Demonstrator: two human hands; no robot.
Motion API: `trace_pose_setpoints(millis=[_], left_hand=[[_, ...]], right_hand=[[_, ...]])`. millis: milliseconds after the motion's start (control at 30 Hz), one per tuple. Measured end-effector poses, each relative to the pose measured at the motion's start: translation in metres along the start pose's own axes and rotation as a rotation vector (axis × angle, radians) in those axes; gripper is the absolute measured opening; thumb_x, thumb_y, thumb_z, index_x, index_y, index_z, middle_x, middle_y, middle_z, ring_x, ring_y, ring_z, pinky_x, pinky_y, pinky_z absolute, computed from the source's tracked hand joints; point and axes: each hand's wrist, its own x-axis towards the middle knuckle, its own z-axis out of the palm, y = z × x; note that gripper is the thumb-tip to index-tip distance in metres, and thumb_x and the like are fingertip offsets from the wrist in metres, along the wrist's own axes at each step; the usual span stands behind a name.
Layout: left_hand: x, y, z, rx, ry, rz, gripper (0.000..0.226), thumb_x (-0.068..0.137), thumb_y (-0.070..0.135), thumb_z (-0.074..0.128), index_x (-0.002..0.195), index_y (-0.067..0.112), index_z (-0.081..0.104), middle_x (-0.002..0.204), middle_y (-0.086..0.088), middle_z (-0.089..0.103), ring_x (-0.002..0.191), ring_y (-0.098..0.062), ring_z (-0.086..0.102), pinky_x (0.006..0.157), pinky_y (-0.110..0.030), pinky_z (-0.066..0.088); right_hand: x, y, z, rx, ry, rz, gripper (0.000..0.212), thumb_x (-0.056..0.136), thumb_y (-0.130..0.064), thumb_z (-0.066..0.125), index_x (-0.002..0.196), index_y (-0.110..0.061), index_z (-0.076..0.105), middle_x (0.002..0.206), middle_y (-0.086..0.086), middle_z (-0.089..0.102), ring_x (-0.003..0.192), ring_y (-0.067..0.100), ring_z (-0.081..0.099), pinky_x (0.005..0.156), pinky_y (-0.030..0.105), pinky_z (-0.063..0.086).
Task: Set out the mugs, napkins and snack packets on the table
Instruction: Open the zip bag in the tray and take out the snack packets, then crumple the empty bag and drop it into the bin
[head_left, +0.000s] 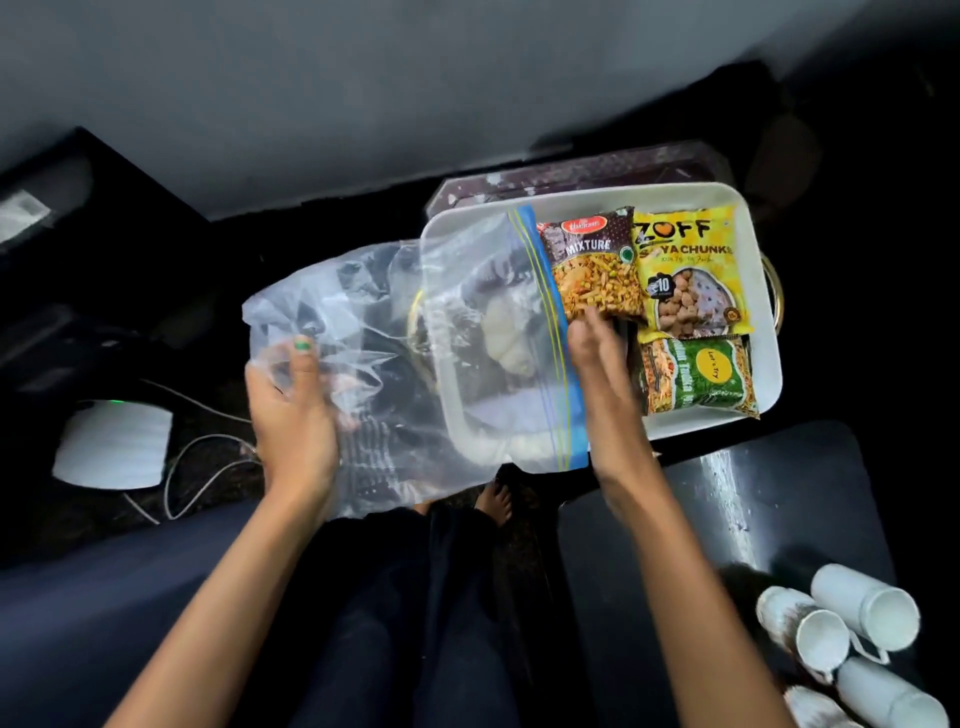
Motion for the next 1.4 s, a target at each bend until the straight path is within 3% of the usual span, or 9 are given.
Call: trace_pose_setpoints(millis=[167,267,500,633,733,900,1000,1133,1400], left_hand=[[-0.036,0.048,0.005,-0.242,-0.238,-0.232,0.022,0.101,0.034,0.040,0.095,0.032,0.061,0.084,0.017,0.066,0.066,0.011,0.063,0.060,-0.013,0.049],[-0.067,0.073,0.008,-0.269,-0.500,-0.406,0.033,0.099,0.030,0.045,0.083,0.014,0.070,0.068,0.003,0.074,0.056,-0.003,0.068,0.046,-0.014,0.048],[-0.099,0.118,0.001,-0.236,-0.845,-0.553,0.037,0.101,0.036,0.039,0.113,0.013,0.066,0.098,-0.006,0.076,0.087,-0.020,0.073,0.070,-0.030,0.057],[-0.104,0.133,-0.013,-0.087,-0.730,-0.404,0.033,0.093,0.033,0.054,0.121,0.017,0.053,0.108,-0.004,0.068,0.075,-0.013,0.071,0.058,-0.027,0.053],[-0.102,0.142,-0.024,-0.033,-0.571,-0.131,0.056,0.086,0.031,0.065,0.133,0.026,0.034,0.128,-0.002,0.050,0.102,-0.016,0.060,0.083,-0.033,0.049],[-0.112,0.160,-0.030,0.122,-0.898,0.506,0.085,0.068,0.064,0.065,0.141,0.037,0.032,0.148,0.006,0.032,0.135,-0.013,0.034,0.112,-0.037,0.030],[-0.124,0.167,-0.027,0.295,-1.290,0.518,0.088,0.063,0.073,0.066,0.138,0.051,0.025,0.152,0.018,0.025,0.138,-0.011,0.030,0.114,-0.041,0.028],[-0.142,0.168,-0.017,0.609,-1.563,0.424,0.102,0.054,0.075,0.069,0.141,0.043,0.027,0.151,0.013,0.032,0.128,-0.010,0.042,0.112,-0.039,0.035],[-0.200,0.153,0.012,0.486,-1.552,0.527,0.036,0.081,0.025,0.075,0.112,0.019,0.060,0.107,0.001,0.070,0.083,-0.003,0.067,0.070,-0.021,0.055]], right_hand=[[-0.047,-0.009,0.019,0.291,-0.117,0.147,0.081,0.060,-0.082,0.050,0.132,-0.064,0.019,0.137,-0.041,0.027,0.112,-0.032,0.030,0.105,0.023,0.022],[-0.059,-0.022,0.027,0.490,-0.168,0.134,0.080,0.067,-0.067,0.065,0.137,-0.053,0.030,0.143,-0.022,0.043,0.131,0.002,0.043,0.113,0.047,0.030],[-0.080,-0.057,0.002,0.671,0.143,0.112,0.035,0.083,-0.027,0.067,0.117,-0.029,0.059,0.116,0.005,0.069,0.106,0.025,0.066,0.096,0.052,0.049],[-0.096,-0.063,-0.016,0.469,0.354,0.010,0.045,0.091,-0.016,0.059,0.135,-0.019,0.047,0.137,0.000,0.052,0.124,0.017,0.051,0.101,0.032,0.046],[-0.114,-0.066,-0.033,0.256,0.452,-0.080,0.043,0.092,-0.011,0.054,0.134,-0.017,0.047,0.122,-0.016,0.052,0.106,-0.004,0.051,0.078,-0.001,0.040],[-0.141,-0.062,-0.048,0.067,0.248,-0.055,0.032,0.091,-0.001,0.051,0.110,-0.023,0.066,0.110,-0.010,0.061,0.100,0.004,0.058,0.085,0.024,0.050],[-0.156,-0.058,-0.059,0.096,0.240,-0.120,0.040,0.087,0.001,0.058,0.069,-0.033,0.067,0.073,-0.020,0.062,0.065,-0.007,0.053,0.060,0.014,0.041],[-0.175,-0.055,-0.082,0.208,0.344,-0.162,0.037,0.080,0.005,0.063,0.073,-0.030,0.071,0.075,-0.009,0.069,0.077,0.005,0.062,0.072,0.024,0.049],[-0.226,-0.043,-0.124,0.391,0.511,-0.217,0.043,0.077,-0.008,0.073,0.105,-0.037,0.058,0.102,-0.006,0.066,0.086,0.001,0.067,0.071,0.015,0.052]])
